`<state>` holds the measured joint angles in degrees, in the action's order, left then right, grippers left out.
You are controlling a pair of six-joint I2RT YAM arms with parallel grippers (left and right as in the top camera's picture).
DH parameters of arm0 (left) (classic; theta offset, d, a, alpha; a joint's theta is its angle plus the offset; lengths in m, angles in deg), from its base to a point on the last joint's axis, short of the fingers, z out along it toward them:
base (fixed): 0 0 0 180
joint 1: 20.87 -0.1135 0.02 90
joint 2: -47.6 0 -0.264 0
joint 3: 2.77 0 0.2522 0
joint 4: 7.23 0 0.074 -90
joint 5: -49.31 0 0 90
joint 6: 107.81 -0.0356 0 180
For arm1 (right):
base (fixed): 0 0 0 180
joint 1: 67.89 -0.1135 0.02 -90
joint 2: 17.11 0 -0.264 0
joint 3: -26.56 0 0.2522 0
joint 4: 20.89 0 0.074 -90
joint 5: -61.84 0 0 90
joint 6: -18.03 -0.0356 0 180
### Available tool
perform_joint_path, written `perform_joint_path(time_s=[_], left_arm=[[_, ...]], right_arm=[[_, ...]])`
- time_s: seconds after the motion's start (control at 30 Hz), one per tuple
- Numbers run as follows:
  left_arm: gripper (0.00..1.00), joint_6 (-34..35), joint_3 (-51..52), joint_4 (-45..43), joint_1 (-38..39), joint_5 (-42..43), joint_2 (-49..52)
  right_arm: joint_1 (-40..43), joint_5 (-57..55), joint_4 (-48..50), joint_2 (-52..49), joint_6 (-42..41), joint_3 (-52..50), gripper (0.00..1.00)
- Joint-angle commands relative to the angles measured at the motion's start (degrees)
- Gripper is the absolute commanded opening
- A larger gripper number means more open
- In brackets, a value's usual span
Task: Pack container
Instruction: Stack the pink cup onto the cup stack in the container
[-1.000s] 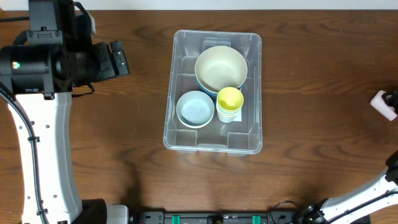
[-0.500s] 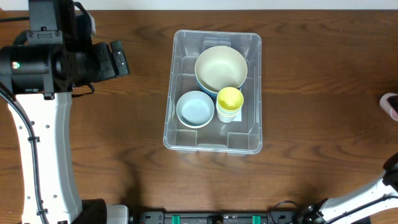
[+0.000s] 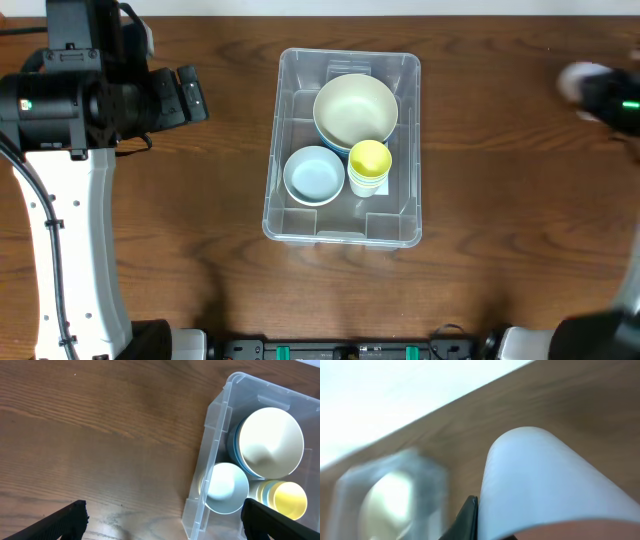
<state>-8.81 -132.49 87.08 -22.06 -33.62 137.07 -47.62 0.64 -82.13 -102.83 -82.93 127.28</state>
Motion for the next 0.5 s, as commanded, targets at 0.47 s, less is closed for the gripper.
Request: perform_joint_path(time_s=[0.47], left_arm=[[0.98,-0.2,0.1,0.0,-0.2,-0.7,0.0]], right_arm=[[-52.3,-30.9,-12.0,2.1,-4.9,0.4,0.01]])
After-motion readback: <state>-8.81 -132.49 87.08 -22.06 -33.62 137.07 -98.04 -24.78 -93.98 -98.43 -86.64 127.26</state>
